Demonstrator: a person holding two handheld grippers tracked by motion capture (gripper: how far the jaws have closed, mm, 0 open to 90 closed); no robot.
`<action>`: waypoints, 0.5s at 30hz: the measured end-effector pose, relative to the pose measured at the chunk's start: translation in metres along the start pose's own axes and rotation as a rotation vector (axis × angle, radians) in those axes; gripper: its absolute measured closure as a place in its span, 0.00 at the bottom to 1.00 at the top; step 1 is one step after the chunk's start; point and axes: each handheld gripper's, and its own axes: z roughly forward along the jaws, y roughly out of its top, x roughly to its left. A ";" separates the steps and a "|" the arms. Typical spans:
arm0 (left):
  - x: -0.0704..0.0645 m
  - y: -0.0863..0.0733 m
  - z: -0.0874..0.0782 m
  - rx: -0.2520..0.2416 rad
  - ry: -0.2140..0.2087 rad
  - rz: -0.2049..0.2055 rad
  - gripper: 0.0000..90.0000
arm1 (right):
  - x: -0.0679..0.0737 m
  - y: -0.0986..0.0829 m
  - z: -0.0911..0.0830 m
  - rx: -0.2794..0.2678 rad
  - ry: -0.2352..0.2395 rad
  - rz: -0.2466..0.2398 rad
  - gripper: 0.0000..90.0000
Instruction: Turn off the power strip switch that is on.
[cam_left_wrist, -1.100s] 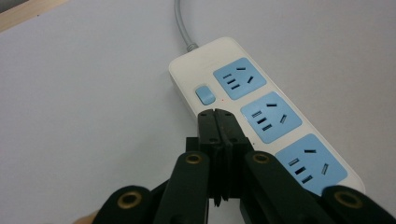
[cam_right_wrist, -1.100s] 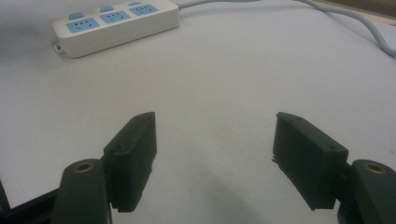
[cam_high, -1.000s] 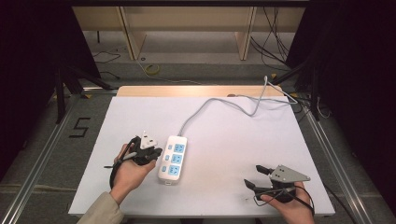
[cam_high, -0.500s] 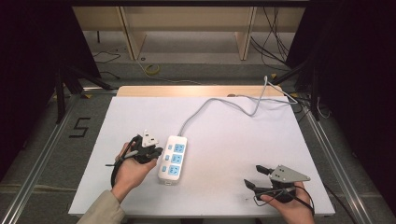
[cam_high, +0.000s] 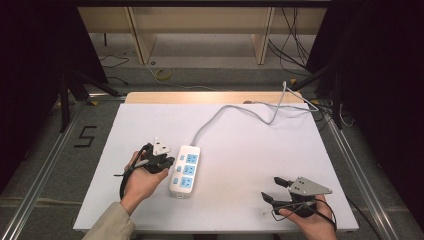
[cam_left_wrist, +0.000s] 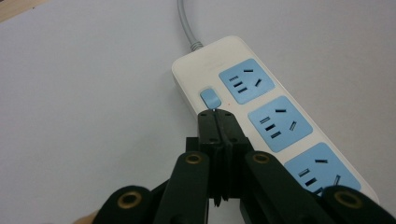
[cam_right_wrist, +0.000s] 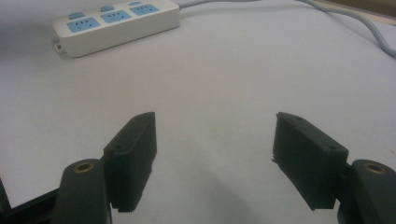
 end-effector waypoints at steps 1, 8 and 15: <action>0.000 0.000 0.000 0.002 0.001 0.004 0.99 | 0.000 0.000 0.000 0.000 0.000 -0.001 0.35; 0.001 0.002 0.002 0.003 0.003 -0.004 0.99 | 0.000 0.000 0.000 0.001 -0.001 -0.001 0.35; 0.001 0.003 0.004 0.010 0.004 -0.003 0.99 | 0.000 0.000 0.000 0.002 -0.001 -0.002 0.35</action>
